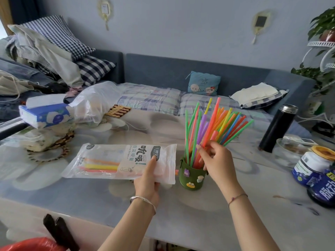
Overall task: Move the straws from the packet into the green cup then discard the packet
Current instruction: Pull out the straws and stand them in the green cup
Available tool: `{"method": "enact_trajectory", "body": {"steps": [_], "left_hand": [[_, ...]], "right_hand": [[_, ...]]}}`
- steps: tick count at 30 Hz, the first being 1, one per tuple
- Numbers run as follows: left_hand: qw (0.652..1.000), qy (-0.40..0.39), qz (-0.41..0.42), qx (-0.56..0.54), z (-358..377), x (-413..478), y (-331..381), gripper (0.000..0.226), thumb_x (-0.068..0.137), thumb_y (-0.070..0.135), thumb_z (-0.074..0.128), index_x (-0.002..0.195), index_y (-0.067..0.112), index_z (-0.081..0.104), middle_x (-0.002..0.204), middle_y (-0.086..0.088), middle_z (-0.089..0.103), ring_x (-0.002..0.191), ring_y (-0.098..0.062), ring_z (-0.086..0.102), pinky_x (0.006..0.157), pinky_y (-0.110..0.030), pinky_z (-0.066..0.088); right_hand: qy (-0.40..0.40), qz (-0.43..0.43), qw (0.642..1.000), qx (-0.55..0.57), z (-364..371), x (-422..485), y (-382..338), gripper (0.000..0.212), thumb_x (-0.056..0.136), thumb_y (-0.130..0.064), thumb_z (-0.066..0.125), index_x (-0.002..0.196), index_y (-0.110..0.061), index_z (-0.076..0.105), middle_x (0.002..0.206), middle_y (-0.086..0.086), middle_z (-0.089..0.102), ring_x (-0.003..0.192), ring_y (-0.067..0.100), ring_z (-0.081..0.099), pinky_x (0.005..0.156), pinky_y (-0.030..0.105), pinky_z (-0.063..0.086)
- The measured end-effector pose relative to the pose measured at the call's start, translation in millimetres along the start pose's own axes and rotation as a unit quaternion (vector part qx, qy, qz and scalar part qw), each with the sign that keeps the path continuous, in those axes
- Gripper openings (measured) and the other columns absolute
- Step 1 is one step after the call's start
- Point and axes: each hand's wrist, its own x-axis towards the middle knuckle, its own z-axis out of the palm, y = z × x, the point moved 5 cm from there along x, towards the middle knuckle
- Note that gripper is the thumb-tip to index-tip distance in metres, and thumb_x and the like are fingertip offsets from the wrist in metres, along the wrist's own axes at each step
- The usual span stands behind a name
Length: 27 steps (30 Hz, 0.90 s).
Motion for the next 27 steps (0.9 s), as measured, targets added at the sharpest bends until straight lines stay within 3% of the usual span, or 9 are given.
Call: {"method": "enact_trajectory", "body": {"steps": [5, 9, 12, 15, 17, 19, 21, 24, 27], "left_hand": [[1.0, -0.007, 0.002, 0.0, 2.7, -3.0, 1.7, 0.058, 0.077, 0.02, 0.077, 0.131, 0.011, 0.059, 0.127, -0.01, 0.067, 0.121, -0.031, 0.061, 0.106, -0.046, 0.046], [1.0, 0.008, 0.002, -0.007, -0.3, -2.1, 3.5, 0.046, 0.086, 0.015, 0.069, 0.131, 0.01, 0.059, 0.128, -0.01, 0.067, 0.12, -0.028, 0.062, 0.106, -0.045, 0.046], [1.0, -0.002, 0.012, -0.006, 2.3, -4.5, 7.0, 0.053, 0.082, 0.019, 0.074, 0.132, 0.012, 0.058, 0.128, -0.01, 0.066, 0.12, -0.032, 0.061, 0.103, -0.047, 0.049], [1.0, 0.008, 0.023, -0.018, 3.3, -8.3, 9.6, 0.049, 0.086, 0.015, 0.069, 0.133, 0.011, 0.056, 0.128, -0.006, 0.066, 0.116, -0.024, 0.063, 0.095, -0.036, 0.053], [0.999, 0.008, 0.026, -0.018, 4.1, -11.7, 12.3, 0.046, 0.088, 0.016, 0.068, 0.132, 0.009, 0.057, 0.128, -0.007, 0.066, 0.113, -0.022, 0.065, 0.098, -0.036, 0.052], [0.999, 0.013, 0.039, -0.008, 1.7, -12.7, 17.3, 0.04, 0.088, 0.015, 0.067, 0.127, 0.01, 0.06, 0.119, -0.003, 0.069, 0.097, -0.014, 0.069, 0.087, -0.029, 0.056], [0.998, 0.025, 0.053, 0.006, -2.5, -13.3, 24.2, 0.039, 0.086, 0.012, 0.07, 0.124, 0.009, 0.062, 0.112, -0.003, 0.07, 0.089, -0.011, 0.068, 0.084, -0.027, 0.056], [0.994, 0.034, 0.084, 0.06, -8.5, -13.5, 36.1, 0.04, 0.082, 0.008, 0.074, 0.12, 0.004, 0.064, 0.115, -0.009, 0.071, 0.103, -0.022, 0.068, 0.096, -0.039, 0.053], [0.98, 0.012, 0.134, 0.148, -7.7, -14.9, 46.0, 0.021, 0.08, 0.006, 0.075, 0.099, 0.012, 0.068, 0.098, -0.004, 0.072, 0.091, -0.018, 0.068, 0.076, -0.03, 0.055]], "right_hand": [[-0.028, 0.055, 0.993, 0.104, 12.4, -2.7, 1.4, 0.009, 0.09, -0.02, 0.058, 0.096, -0.015, 0.055, 0.074, -0.002, 0.067, 0.063, 0.013, 0.067, 0.06, 0.032, 0.059], [0.002, 0.064, 0.988, 0.142, 10.6, -8.1, 1.1, 0.014, 0.09, -0.02, 0.056, 0.082, -0.027, 0.047, 0.088, 0.004, 0.069, 0.077, 0.019, 0.069, 0.066, 0.039, 0.06], [0.103, 0.005, 0.98, 0.172, -4.4, -22.0, -12.7, 0.016, 0.089, -0.023, 0.059, 0.076, -0.025, 0.048, 0.073, 0.002, 0.065, 0.066, 0.019, 0.064, 0.062, 0.037, 0.057], [0.137, -0.037, 0.957, 0.252, -7.2, -38.8, -30.4, 0.023, 0.091, -0.016, 0.057, 0.068, -0.016, 0.051, 0.055, -0.004, 0.054, 0.051, 0.008, 0.054, 0.052, 0.021, 0.047], [0.116, 0.001, 0.962, 0.248, 8.6, -47.4, -30.6, 0.026, 0.092, -0.017, 0.055, 0.066, -0.013, 0.053, 0.053, -0.002, 0.054, 0.049, 0.009, 0.054, 0.052, 0.023, 0.048], [0.082, 0.092, 0.962, 0.244, 34.7, -53.5, -21.1, 0.024, 0.093, -0.023, 0.053, 0.07, -0.015, 0.054, 0.06, 0.003, 0.06, 0.054, 0.017, 0.057, 0.055, 0.034, 0.05], [0.006, 0.237, 0.908, 0.344, 65.7, -62.1, -10.5, 0.023, 0.096, -0.025, 0.047, 0.08, -0.01, 0.056, 0.07, 0.009, 0.063, 0.055, 0.019, 0.058, 0.053, 0.031, 0.05], [-0.091, 0.403, 0.71, 0.57, 100.6, -76.9, -13.1, 0.032, 0.097, -0.033, 0.042, 0.089, -0.008, 0.059, 0.081, 0.007, 0.064, 0.068, 0.016, 0.062, 0.062, 0.027, 0.052], [-0.081, 0.461, 0.59, 0.657, 113.5, -83.7, -15.2, 0.035, 0.096, -0.035, 0.042, 0.098, -0.005, 0.06, 0.1, 0.012, 0.063, 0.088, 0.022, 0.06, 0.078, 0.032, 0.047]]}}
